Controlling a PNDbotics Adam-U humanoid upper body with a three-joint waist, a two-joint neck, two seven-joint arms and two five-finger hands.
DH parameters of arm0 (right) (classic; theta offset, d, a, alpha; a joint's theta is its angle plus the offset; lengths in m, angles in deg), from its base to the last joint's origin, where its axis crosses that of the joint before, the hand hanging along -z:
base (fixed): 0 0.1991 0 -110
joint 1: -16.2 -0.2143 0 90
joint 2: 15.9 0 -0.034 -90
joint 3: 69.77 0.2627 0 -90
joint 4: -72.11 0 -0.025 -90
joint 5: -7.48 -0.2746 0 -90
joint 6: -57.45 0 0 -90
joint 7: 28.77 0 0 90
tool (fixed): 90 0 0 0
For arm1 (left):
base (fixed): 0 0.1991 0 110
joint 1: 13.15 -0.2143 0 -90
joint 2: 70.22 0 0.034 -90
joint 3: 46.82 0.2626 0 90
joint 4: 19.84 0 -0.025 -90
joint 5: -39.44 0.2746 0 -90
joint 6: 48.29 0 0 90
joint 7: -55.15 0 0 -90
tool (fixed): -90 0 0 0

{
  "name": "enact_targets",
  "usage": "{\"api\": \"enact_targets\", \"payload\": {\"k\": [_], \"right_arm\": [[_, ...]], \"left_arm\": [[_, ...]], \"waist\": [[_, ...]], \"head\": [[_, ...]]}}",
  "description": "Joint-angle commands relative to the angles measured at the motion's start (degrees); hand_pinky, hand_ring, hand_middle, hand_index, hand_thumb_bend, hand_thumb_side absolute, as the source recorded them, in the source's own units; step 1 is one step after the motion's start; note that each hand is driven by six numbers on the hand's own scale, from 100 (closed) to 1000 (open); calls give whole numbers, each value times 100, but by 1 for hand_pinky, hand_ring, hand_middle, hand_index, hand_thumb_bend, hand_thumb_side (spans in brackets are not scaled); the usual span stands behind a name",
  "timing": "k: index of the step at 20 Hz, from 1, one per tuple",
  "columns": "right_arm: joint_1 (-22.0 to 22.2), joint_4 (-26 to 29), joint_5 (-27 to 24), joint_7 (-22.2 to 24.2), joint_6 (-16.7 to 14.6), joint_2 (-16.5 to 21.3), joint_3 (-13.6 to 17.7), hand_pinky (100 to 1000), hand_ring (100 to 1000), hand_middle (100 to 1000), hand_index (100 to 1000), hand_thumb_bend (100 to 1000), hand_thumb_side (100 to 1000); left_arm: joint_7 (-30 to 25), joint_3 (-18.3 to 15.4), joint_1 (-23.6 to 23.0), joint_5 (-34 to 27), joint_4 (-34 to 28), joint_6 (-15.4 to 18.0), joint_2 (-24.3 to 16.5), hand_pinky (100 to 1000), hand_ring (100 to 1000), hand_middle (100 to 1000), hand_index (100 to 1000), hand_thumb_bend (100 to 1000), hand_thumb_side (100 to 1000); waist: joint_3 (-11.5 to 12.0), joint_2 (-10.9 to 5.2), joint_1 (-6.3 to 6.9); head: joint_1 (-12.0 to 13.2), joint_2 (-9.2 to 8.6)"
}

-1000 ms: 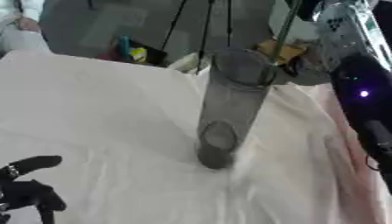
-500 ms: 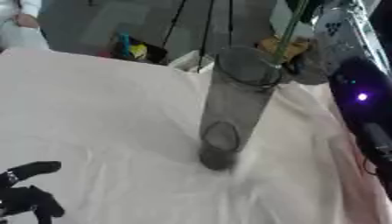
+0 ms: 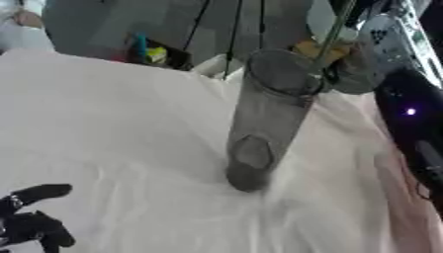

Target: Arrange flowers into the vase.

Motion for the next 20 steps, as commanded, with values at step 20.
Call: {"api": "enact_targets", "payload": {"k": [20], "right_arm": [[58,125,68,-822,-1162,256,133,129,618,100,100,100,972]], "left_arm": [[-91,41,56,52,-106,10,23,409,594,873,760,100,1000]], "waist": [[-7,13,-23]], "head": [[13,-83]]}}
